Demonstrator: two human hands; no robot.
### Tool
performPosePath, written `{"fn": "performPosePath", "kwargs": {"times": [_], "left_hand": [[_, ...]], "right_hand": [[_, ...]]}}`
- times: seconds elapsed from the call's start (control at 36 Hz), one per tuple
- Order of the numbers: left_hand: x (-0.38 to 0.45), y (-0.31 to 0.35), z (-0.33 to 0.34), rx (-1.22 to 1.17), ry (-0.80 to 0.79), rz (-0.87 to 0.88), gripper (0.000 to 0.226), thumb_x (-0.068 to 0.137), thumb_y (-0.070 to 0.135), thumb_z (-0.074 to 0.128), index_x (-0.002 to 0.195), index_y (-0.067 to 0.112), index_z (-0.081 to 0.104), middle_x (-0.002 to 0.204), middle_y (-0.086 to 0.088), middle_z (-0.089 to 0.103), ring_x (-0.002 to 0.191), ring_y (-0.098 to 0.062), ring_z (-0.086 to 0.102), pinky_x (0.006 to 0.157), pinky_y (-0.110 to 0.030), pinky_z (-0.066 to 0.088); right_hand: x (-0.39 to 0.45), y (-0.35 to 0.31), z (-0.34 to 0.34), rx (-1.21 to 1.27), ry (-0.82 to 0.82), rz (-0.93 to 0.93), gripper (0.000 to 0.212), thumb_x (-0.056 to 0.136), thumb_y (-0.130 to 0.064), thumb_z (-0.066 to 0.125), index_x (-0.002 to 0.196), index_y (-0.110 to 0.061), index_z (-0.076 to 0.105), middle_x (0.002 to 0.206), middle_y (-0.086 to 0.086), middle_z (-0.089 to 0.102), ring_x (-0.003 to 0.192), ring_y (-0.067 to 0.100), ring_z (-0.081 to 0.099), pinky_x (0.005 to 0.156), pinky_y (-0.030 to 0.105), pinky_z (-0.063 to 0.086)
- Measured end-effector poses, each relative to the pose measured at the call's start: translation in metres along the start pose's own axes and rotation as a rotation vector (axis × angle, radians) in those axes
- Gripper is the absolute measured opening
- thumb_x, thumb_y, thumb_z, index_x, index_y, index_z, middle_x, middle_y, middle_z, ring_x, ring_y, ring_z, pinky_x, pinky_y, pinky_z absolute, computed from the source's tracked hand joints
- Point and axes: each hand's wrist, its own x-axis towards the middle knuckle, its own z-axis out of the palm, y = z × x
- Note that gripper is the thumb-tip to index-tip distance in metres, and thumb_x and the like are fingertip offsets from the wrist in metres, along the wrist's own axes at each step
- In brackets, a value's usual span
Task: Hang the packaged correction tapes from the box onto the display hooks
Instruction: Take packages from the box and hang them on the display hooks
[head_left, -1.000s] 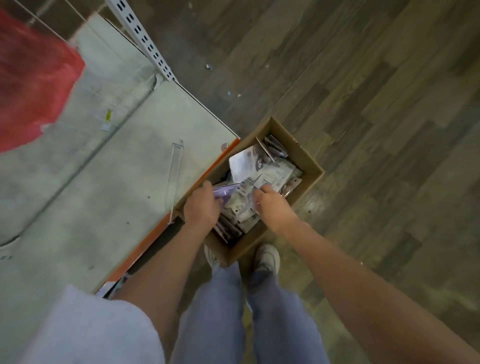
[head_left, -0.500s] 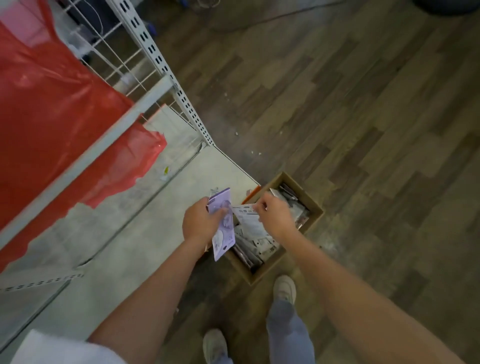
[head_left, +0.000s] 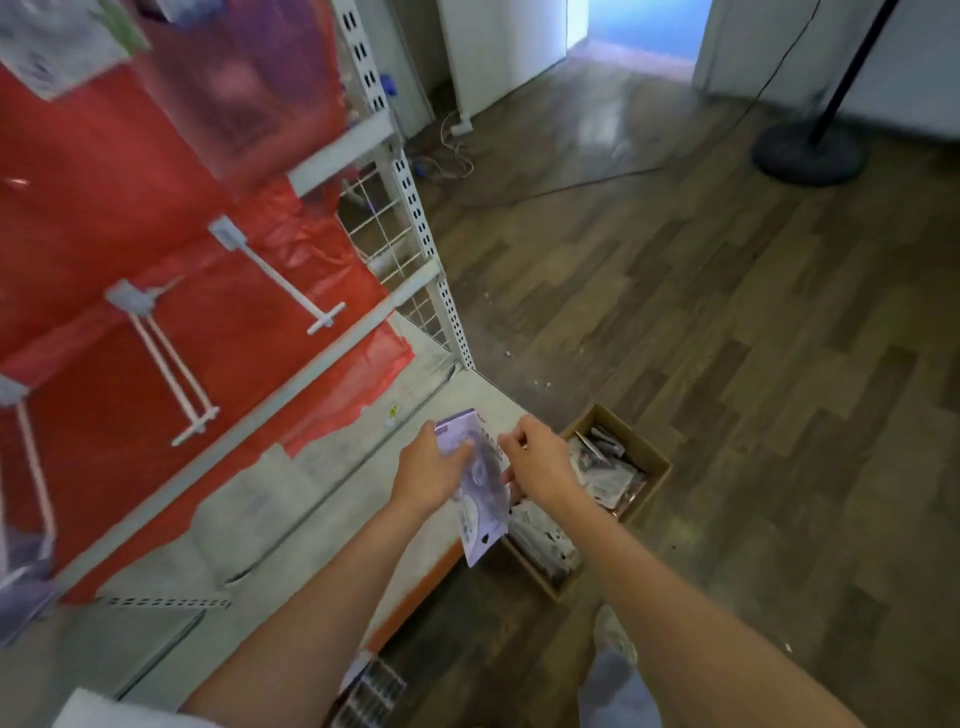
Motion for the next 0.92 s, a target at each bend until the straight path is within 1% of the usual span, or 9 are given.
{"fn": "performPosePath", "kwargs": {"times": [0.17, 0.28, 0.44, 0.53, 0.58, 0.67, 0.75, 0.83, 0.92], "left_hand": [[-0.036, 0.004, -0.082, -0.074, 0.068, 0.141, 0.059, 0.069, 0.058, 0.059, 0.107, 0.013, 0.063, 0.101, -0.002, 0.069, 0.096, -0.023, 0.064, 0.08, -0.032, 0.049], [-0.073, 0.023, -0.127, -0.152, 0.206, 0.27, 0.041, 0.089, 0.016, 0.064, 0.12, 0.023, 0.038, 0.084, 0.009, 0.054, 0.076, -0.014, 0.053, 0.061, -0.025, 0.034], [-0.1, 0.021, -0.174, -0.146, 0.259, 0.418, 0.011, 0.094, 0.018, 0.055, 0.1, 0.017, 0.065, 0.088, 0.005, 0.065, 0.071, -0.009, 0.056, 0.065, -0.013, 0.043], [-0.106, 0.016, -0.194, -0.252, 0.205, 0.385, 0.013, 0.087, 0.021, 0.059, 0.094, 0.02, 0.07, 0.091, 0.0, 0.067, 0.086, -0.017, 0.061, 0.081, -0.026, 0.048], [-0.114, 0.016, -0.206, -0.427, 0.098, 0.314, 0.028, 0.079, 0.012, 0.054, 0.102, 0.015, 0.071, 0.085, -0.014, 0.066, 0.071, -0.017, 0.062, 0.072, -0.034, 0.055], [-0.126, 0.013, -0.218, -0.479, -0.032, 0.335, 0.038, 0.08, -0.006, 0.05, 0.113, 0.008, 0.063, 0.078, -0.012, 0.059, 0.058, -0.012, 0.056, 0.052, -0.021, 0.049], [-0.131, 0.007, -0.228, -0.431, -0.074, 0.437, 0.046, 0.07, -0.005, 0.066, 0.111, 0.017, 0.063, 0.1, -0.009, 0.065, 0.077, -0.011, 0.061, 0.062, -0.02, 0.053], [-0.134, 0.007, -0.234, -0.369, -0.044, 0.471, 0.043, 0.077, -0.014, 0.064, 0.102, 0.02, 0.057, 0.101, -0.008, 0.063, 0.079, -0.008, 0.059, 0.064, -0.019, 0.051], [-0.134, 0.011, -0.239, -0.255, 0.098, 0.467, 0.036, 0.079, 0.008, 0.074, 0.106, 0.017, 0.053, 0.092, 0.001, 0.062, 0.075, -0.009, 0.057, 0.06, -0.019, 0.047]], "right_hand": [[-0.053, -0.062, 0.018, 0.073, 0.04, -0.113, 0.022, 0.096, -0.015, 0.049, 0.075, -0.012, 0.042, 0.081, 0.022, 0.062, 0.065, 0.027, 0.063, 0.057, 0.029, 0.052], [-0.083, -0.105, 0.021, 0.061, 0.076, -0.227, 0.025, 0.095, -0.011, 0.049, 0.072, -0.011, 0.039, 0.07, 0.015, 0.056, 0.048, 0.017, 0.055, 0.042, 0.017, 0.044], [-0.117, -0.16, 0.029, -0.057, 0.168, -0.368, 0.032, 0.091, -0.012, 0.054, 0.064, -0.015, 0.038, 0.061, 0.005, 0.047, 0.059, 0.021, 0.047, 0.059, 0.038, 0.046], [-0.13, -0.179, 0.031, -0.139, 0.188, -0.432, 0.025, 0.09, -0.013, 0.057, 0.068, -0.012, 0.045, 0.062, 0.0, 0.047, 0.064, 0.019, 0.043, 0.06, 0.031, 0.038], [-0.137, -0.188, 0.031, -0.176, 0.205, -0.471, 0.023, 0.09, -0.013, 0.057, 0.069, -0.011, 0.049, 0.067, 0.001, 0.051, 0.067, 0.017, 0.045, 0.058, 0.024, 0.035], [-0.146, -0.198, 0.031, -0.213, 0.223, -0.494, 0.017, 0.089, -0.013, 0.058, 0.074, -0.004, 0.058, 0.074, 0.008, 0.058, 0.069, 0.017, 0.048, 0.06, 0.02, 0.038], [-0.153, -0.209, 0.028, -0.236, 0.233, -0.516, 0.015, 0.087, -0.011, 0.058, 0.077, 0.0, 0.059, 0.071, 0.007, 0.057, 0.067, 0.016, 0.047, 0.054, 0.014, 0.034], [-0.159, -0.218, 0.028, -0.217, 0.206, -0.528, 0.021, 0.089, -0.009, 0.06, 0.068, -0.012, 0.055, 0.06, 0.0, 0.052, 0.055, 0.008, 0.046, 0.05, 0.012, 0.035], [-0.164, -0.226, 0.031, -0.263, 0.185, -0.558, 0.018, 0.089, -0.013, 0.061, 0.072, -0.015, 0.057, 0.068, -0.001, 0.056, 0.062, 0.007, 0.048, 0.062, 0.02, 0.033]]}}
